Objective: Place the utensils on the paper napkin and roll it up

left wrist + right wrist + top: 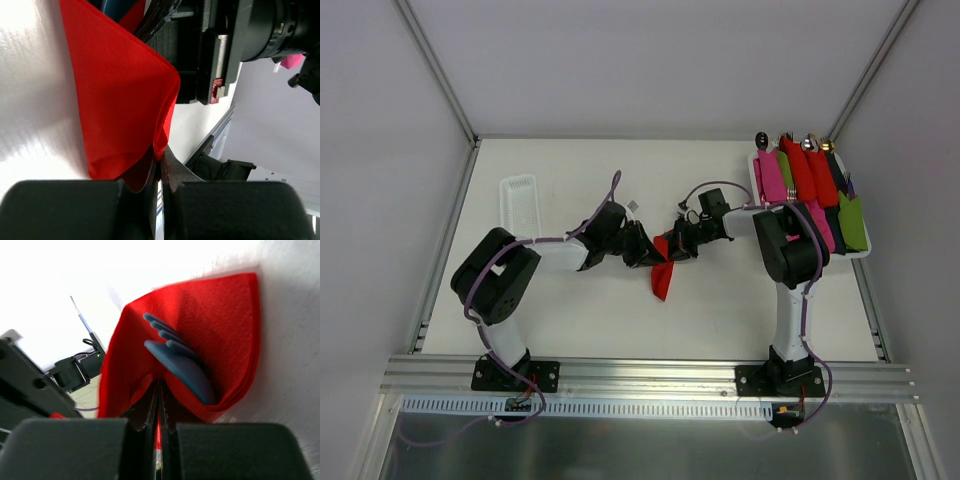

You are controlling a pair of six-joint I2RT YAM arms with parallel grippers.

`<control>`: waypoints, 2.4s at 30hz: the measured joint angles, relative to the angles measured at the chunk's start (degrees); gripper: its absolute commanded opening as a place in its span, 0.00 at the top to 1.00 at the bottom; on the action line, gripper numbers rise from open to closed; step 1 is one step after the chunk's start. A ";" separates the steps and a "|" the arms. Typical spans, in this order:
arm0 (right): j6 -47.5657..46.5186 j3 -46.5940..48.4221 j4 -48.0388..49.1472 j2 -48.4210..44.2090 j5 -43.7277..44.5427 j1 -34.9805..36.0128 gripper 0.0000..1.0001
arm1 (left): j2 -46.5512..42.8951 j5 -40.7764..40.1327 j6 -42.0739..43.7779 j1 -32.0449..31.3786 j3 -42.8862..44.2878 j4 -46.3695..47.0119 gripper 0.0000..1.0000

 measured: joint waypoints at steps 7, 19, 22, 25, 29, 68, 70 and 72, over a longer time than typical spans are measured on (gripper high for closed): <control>-0.02 0.09 -0.17 0.00 0.13 0.11 1.00 | 3.82 -0.52 -4.72 -2.21 -1.73 5.79 1.00; -1.53 0.83 -2.93 -0.66 1.62 0.33 1.00 | 6.51 -3.72 -9.84 -3.10 -5.97 9.75 1.00; -2.43 1.05 -4.20 -1.18 2.67 0.42 0.99 | 6.51 -4.09 -10.49 -3.13 -6.03 9.62 1.00; -3.67 1.36 -6.12 -1.88 3.82 0.44 0.96 | 6.51 -4.98 -11.13 -3.15 -6.08 9.16 1.00; -5.75 2.08 -9.18 -2.78 4.59 0.11 0.90 | 6.51 -5.75 -12.11 -3.48 -6.08 8.59 1.00; -4.20 0.31 -5.68 -2.03 -0.09 -4.81 1.00 | 2.60 -6.38 -10.01 -3.52 -3.41 5.40 1.00; -4.17 0.28 -5.70 -2.03 -0.02 -4.81 1.00 | 2.40 -6.34 -10.03 -3.67 -2.14 5.44 1.00; -4.17 0.31 -5.75 -2.03 0.04 -4.81 1.00 | 2.40 -6.19 -10.08 -4.11 -1.31 5.44 1.00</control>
